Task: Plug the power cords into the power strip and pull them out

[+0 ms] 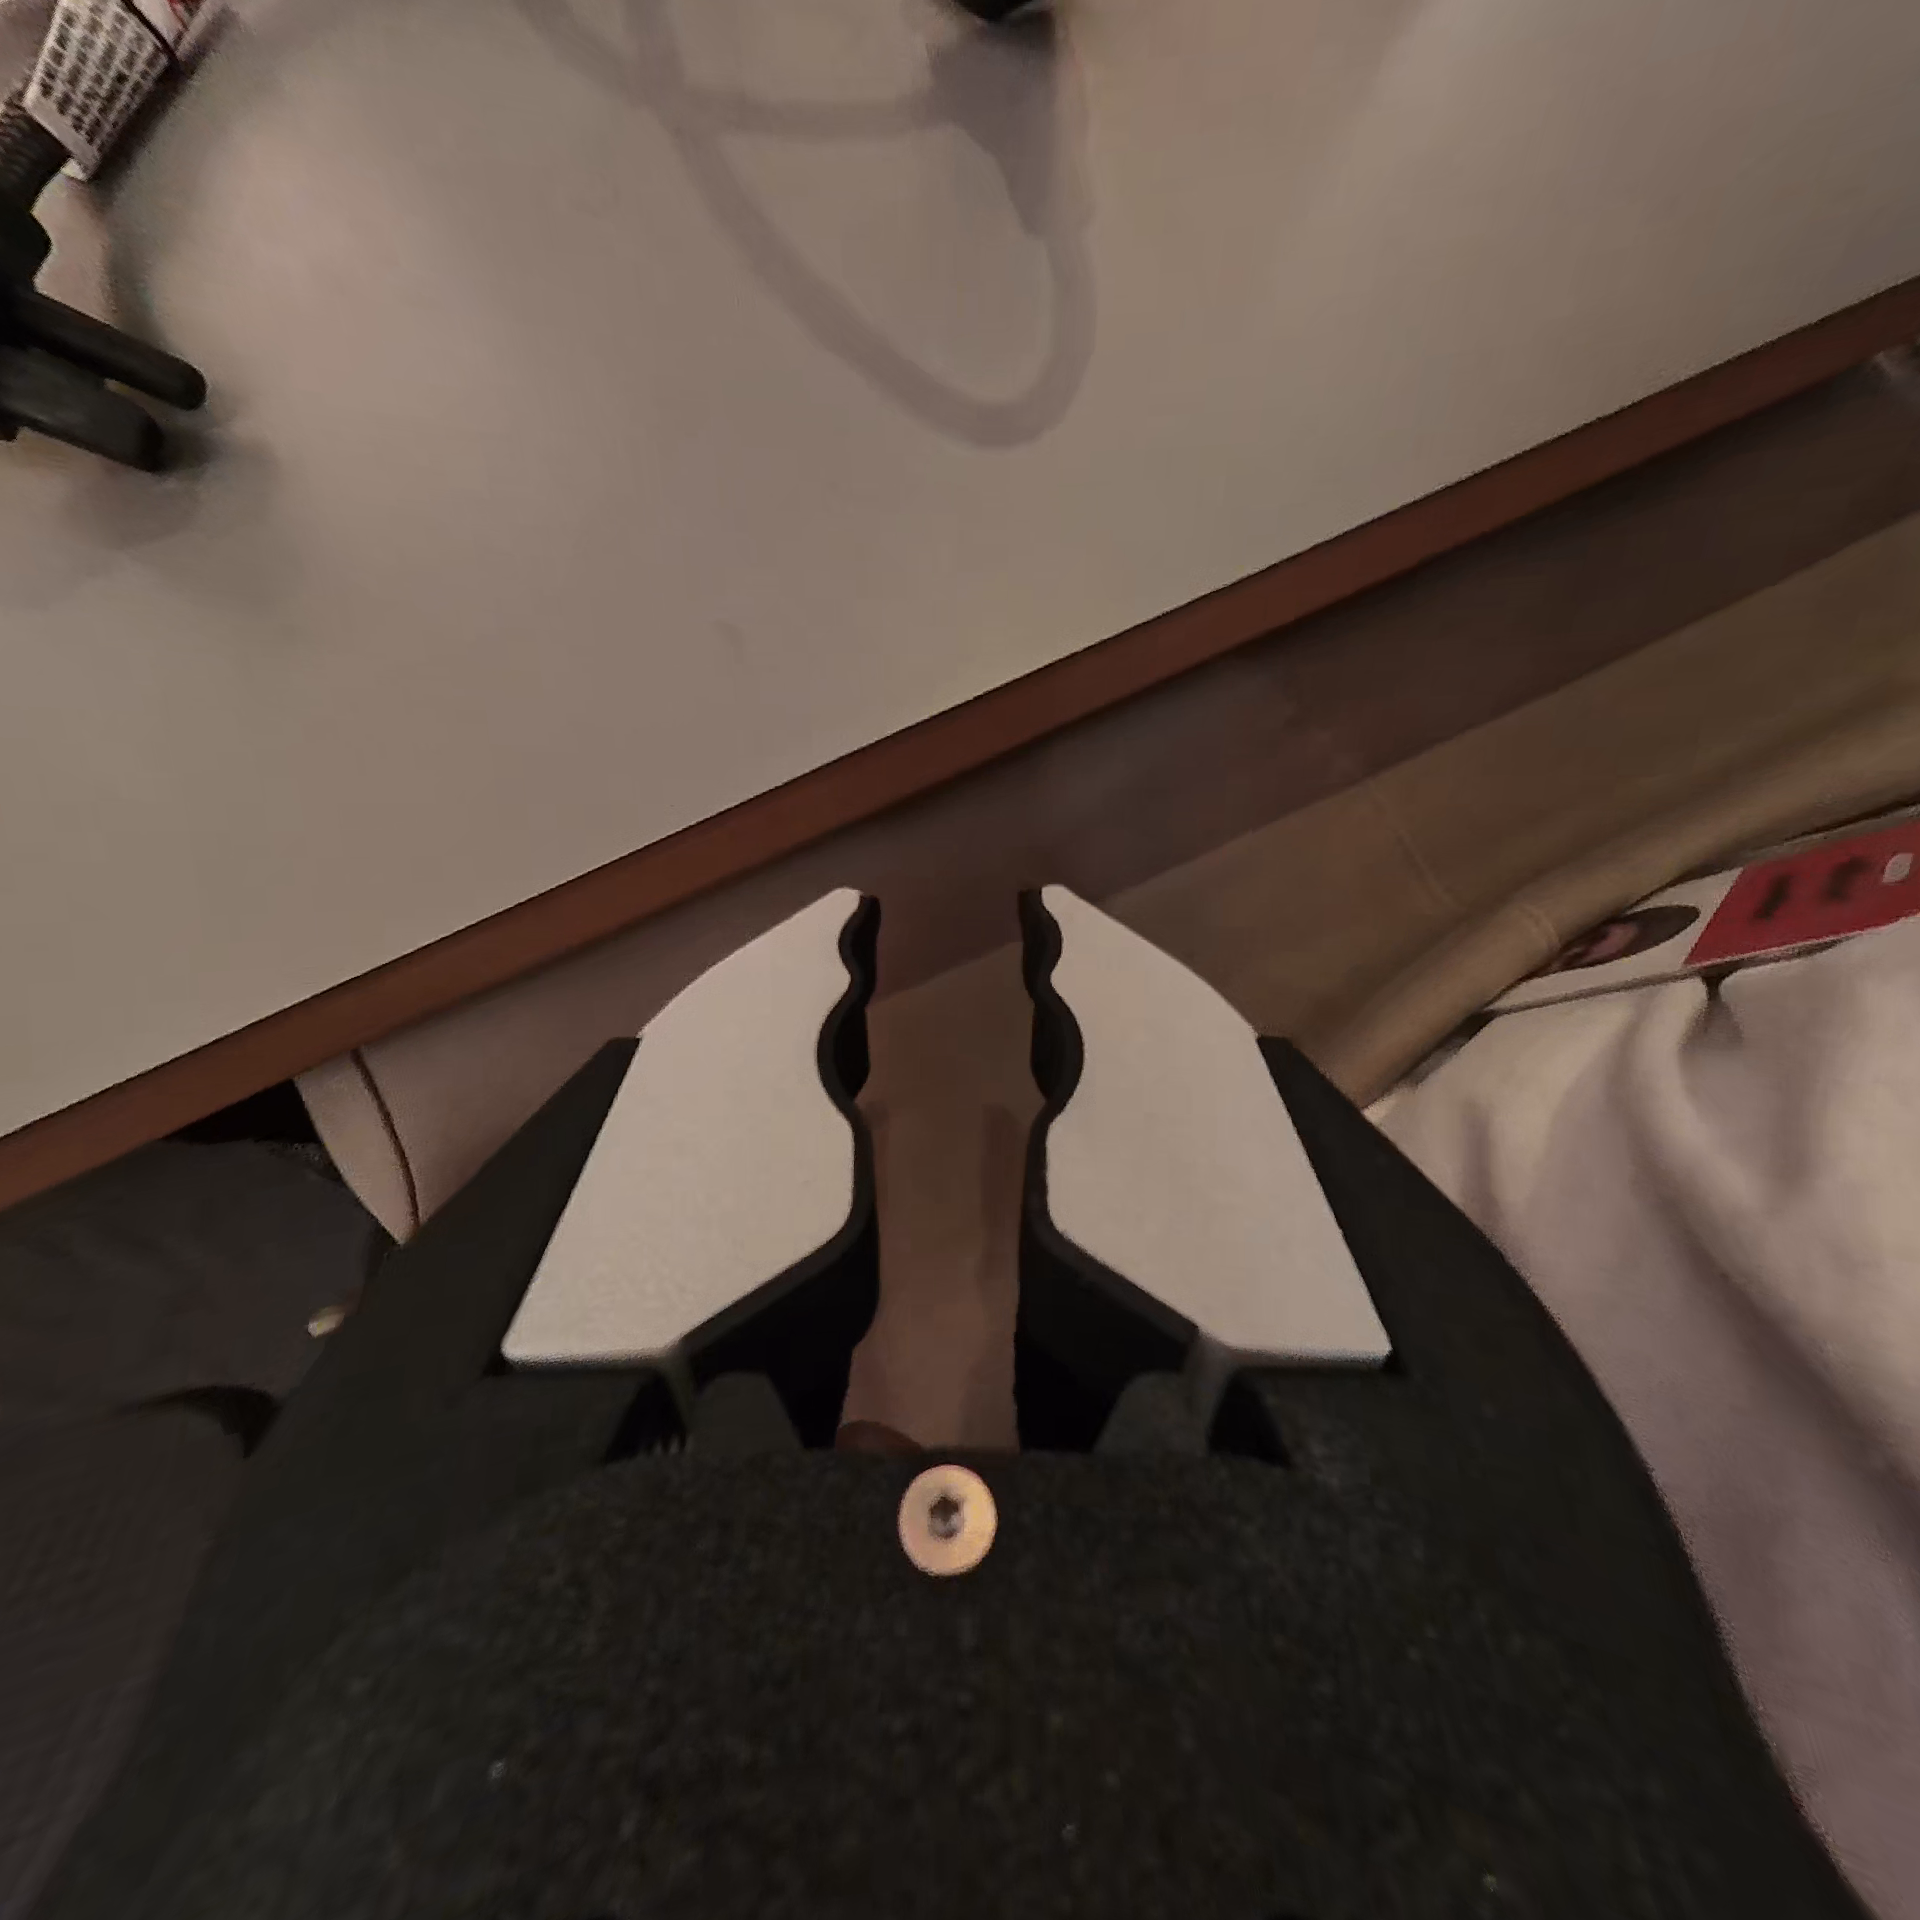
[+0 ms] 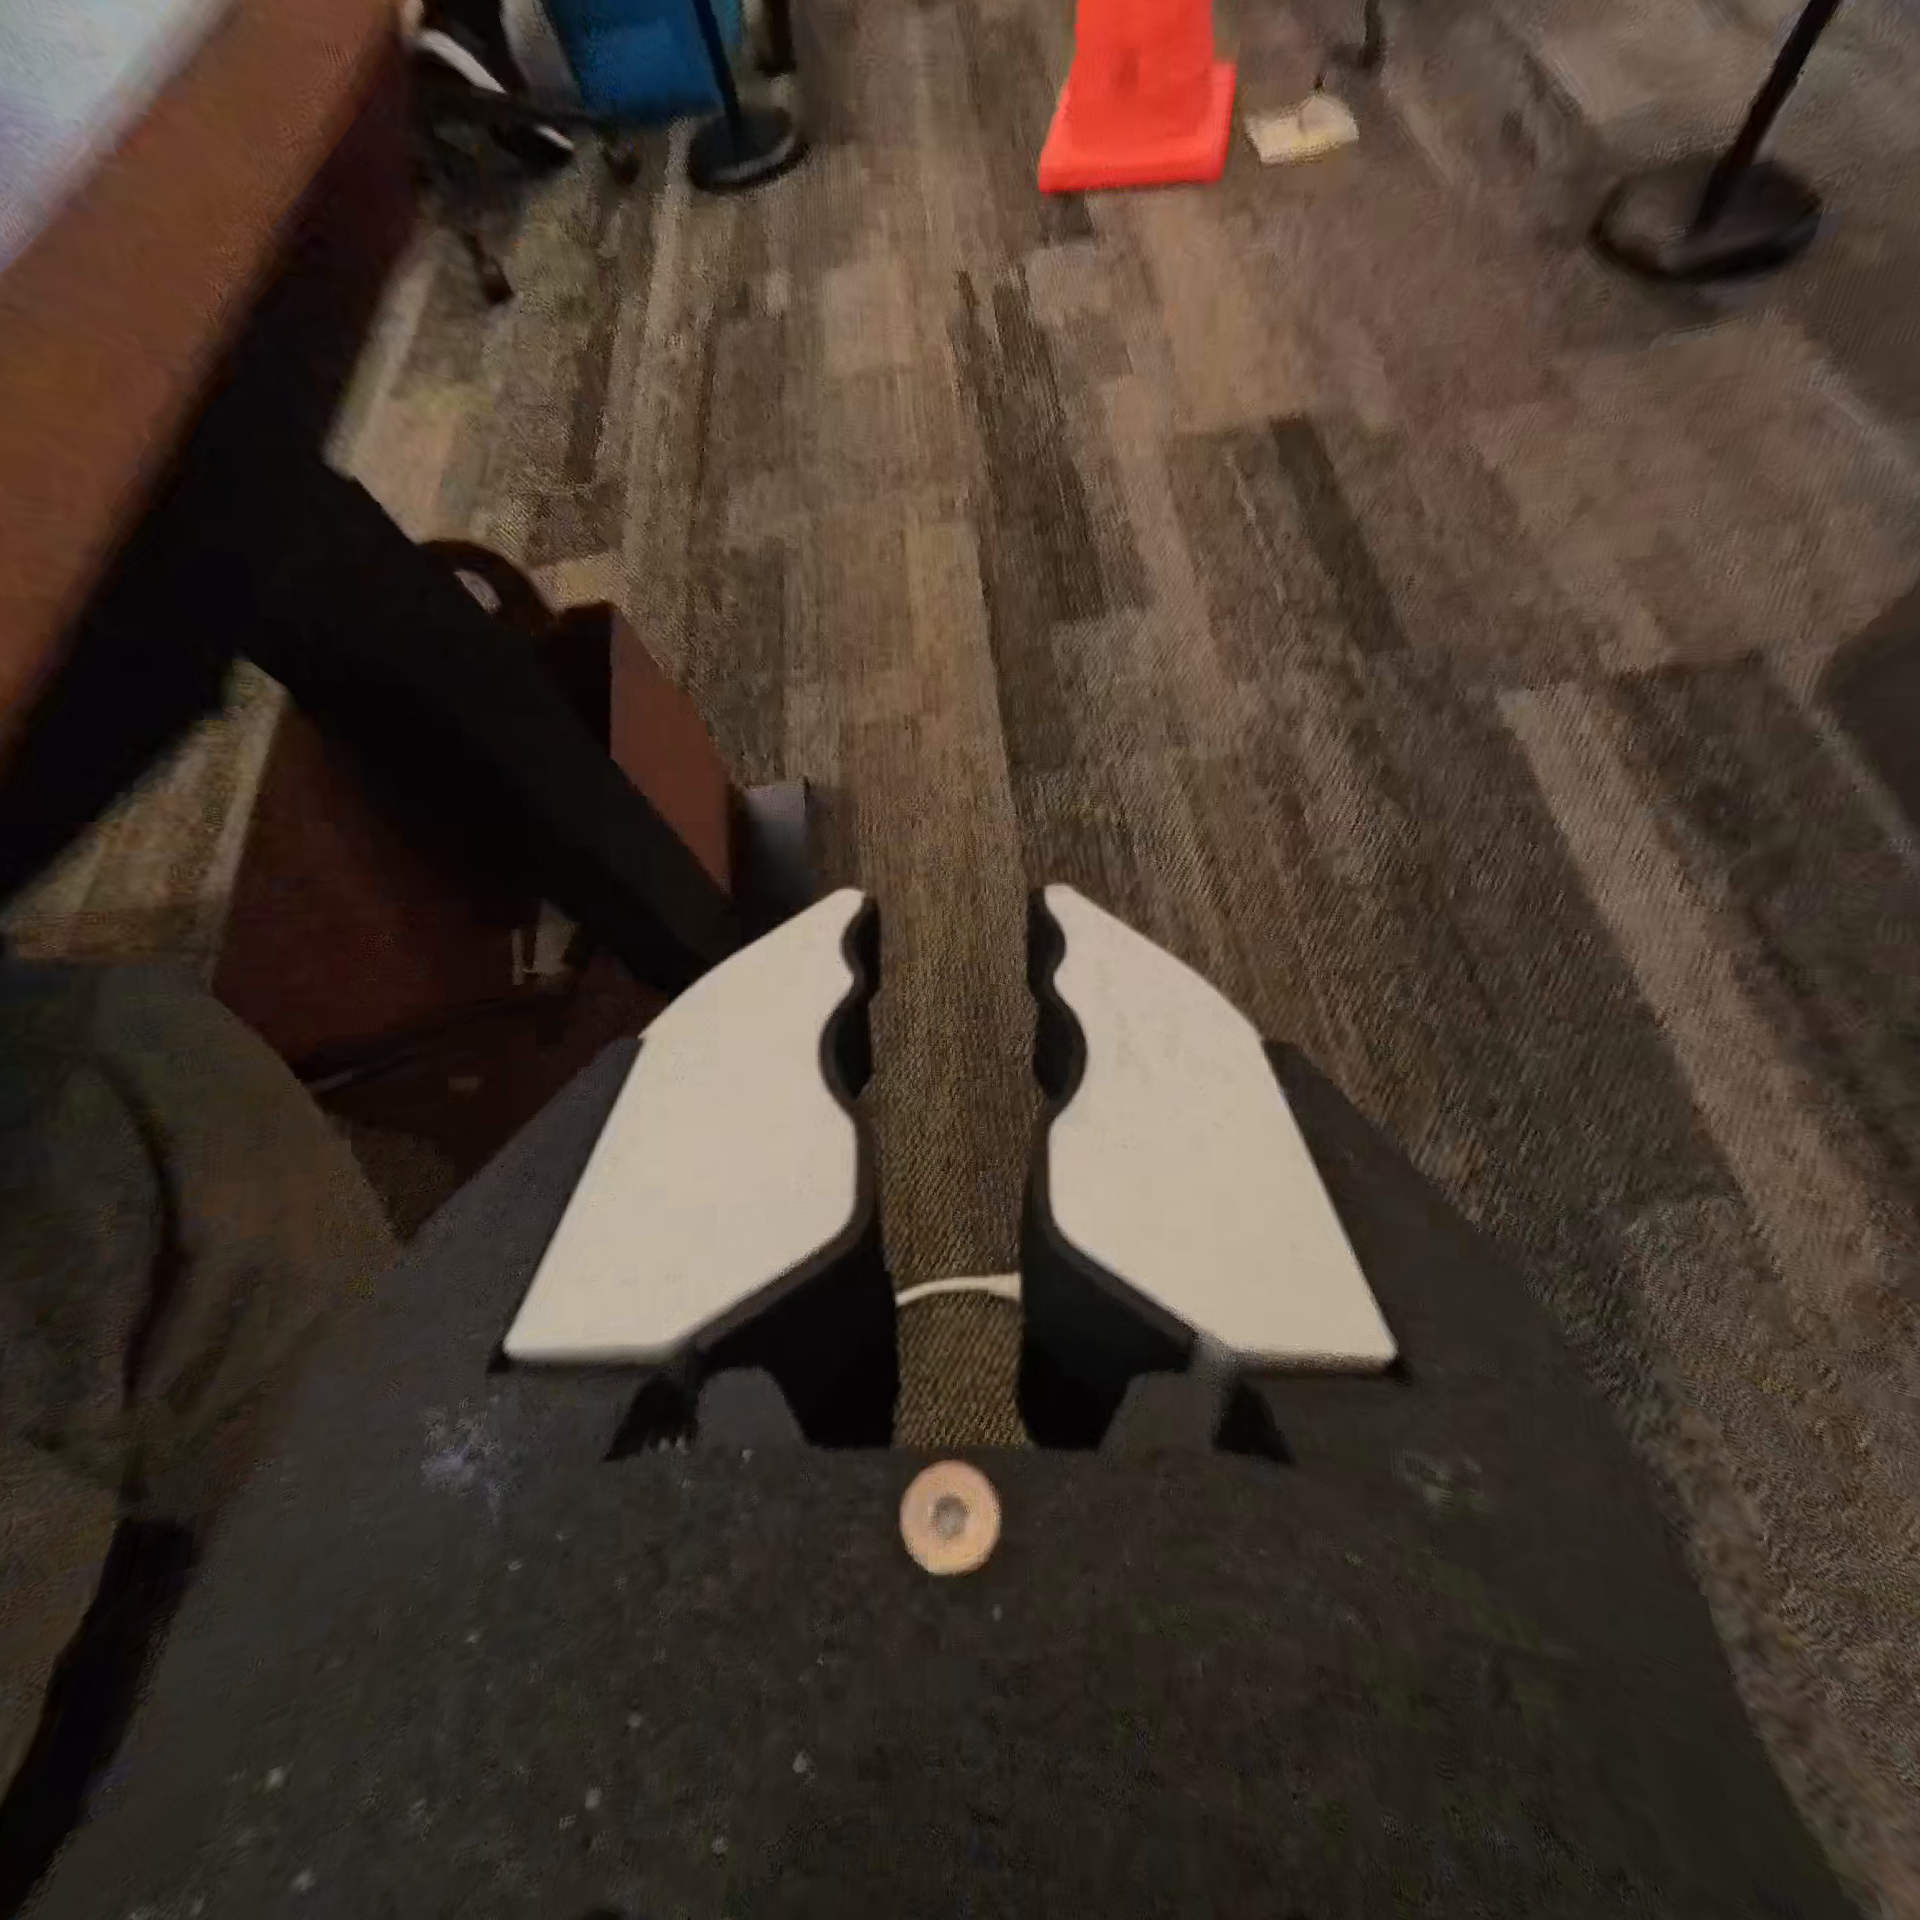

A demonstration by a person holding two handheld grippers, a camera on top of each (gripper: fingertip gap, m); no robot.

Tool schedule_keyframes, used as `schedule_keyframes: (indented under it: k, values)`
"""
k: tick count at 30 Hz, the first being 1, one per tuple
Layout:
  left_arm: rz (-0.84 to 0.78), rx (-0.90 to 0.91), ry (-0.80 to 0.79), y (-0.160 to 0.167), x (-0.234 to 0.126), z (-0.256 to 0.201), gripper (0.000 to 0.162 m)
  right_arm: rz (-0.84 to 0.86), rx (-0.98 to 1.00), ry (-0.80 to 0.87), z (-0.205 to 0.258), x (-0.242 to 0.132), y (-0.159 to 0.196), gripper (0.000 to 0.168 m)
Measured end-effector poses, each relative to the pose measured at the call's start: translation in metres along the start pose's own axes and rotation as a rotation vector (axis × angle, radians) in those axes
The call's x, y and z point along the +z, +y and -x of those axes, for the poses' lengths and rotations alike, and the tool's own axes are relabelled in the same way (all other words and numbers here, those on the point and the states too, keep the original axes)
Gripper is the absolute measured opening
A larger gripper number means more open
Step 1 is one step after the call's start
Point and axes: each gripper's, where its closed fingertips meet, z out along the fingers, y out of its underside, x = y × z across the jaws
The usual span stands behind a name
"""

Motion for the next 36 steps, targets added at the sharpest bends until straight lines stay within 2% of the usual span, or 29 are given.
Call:
schedule_keyframes:
  k: [3, 6, 7, 8, 10, 12, 14, 15, 19, 20, 21, 22, 25, 28, 32, 34, 36]
  values:
    - [0.045, 0.044, -0.001, 0.005, 0.004, -0.001, 0.026, 0.049, 0.177, 0.042, -0.034, 0.061, 0.138, 0.029]
    - [0.117, 0.061, -0.023, 0.015, 0.009, -0.005, 0.026, 0.160, 0.267, -0.095, -0.011, 0.128, 0.281, 0.043]
    - [0.146, 0.068, -0.033, 0.019, 0.010, -0.007, 0.026, 0.228, 0.210, -0.115, -0.004, 0.145, 0.324, 0.050]
    - [0.172, 0.080, -0.047, 0.021, 0.010, -0.010, 0.026, 0.299, 0.145, -0.115, 0.003, 0.159, 0.364, 0.064]
    - [0.208, 0.106, -0.078, 0.022, 0.009, -0.017, 0.026, 0.442, 0.148, -0.147, 0.022, 0.181, 0.427, 0.090]
    - [0.238, 0.106, -0.097, 0.021, 0.009, -0.026, 0.026, 0.557, 0.185, -0.139, 0.037, 0.198, 0.474, 0.091]
    - [0.266, 0.099, -0.105, 0.020, 0.010, -0.036, 0.026, 0.598, 0.161, -0.070, 0.046, 0.212, 0.506, 0.072]
    - [0.281, 0.103, -0.114, 0.020, 0.011, -0.040, 0.026, 0.615, 0.136, -0.060, 0.056, 0.217, 0.519, 0.069]
    - [0.301, 0.123, -0.148, 0.017, 0.010, -0.049, 0.025, 0.797, -0.122, 0.022, 0.085, 0.220, 0.576, 0.055]
    - [0.306, 0.118, -0.147, 0.017, 0.010, -0.050, 0.025, 0.875, -0.185, 0.060, 0.086, 0.215, 0.593, 0.042]
    - [0.311, 0.116, -0.146, 0.017, 0.010, -0.051, 0.025, 0.899, -0.226, 0.104, 0.086, 0.212, 0.603, 0.033]
    - [0.311, 0.118, -0.145, 0.018, 0.010, -0.051, 0.025, 0.841, -0.200, 0.119, 0.089, 0.213, 0.602, 0.027]
    - [0.296, 0.117, -0.141, 0.018, 0.011, -0.047, 0.025, 0.832, -0.043, 0.116, 0.090, 0.208, 0.604, 0.025]
    - [0.226, 0.104, -0.132, 0.010, 0.011, -0.041, 0.025, 0.867, -0.040, 0.102, 0.078, 0.193, 0.588, 0.025]
    - [0.099, 0.074, -0.091, -0.009, 0.012, -0.039, 0.025, 0.684, 0.140, 0.068, 0.050, 0.173, 0.513, 0.025]
    - [0.030, 0.047, -0.051, -0.019, 0.013, -0.039, 0.025, 0.539, 0.343, 0.044, 0.027, 0.160, 0.451, 0.025]
    - [-0.038, 0.028, -0.004, -0.030, 0.014, -0.040, 0.025, 0.363, 0.521, 0.011, 0.001, 0.142, 0.375, 0.025]
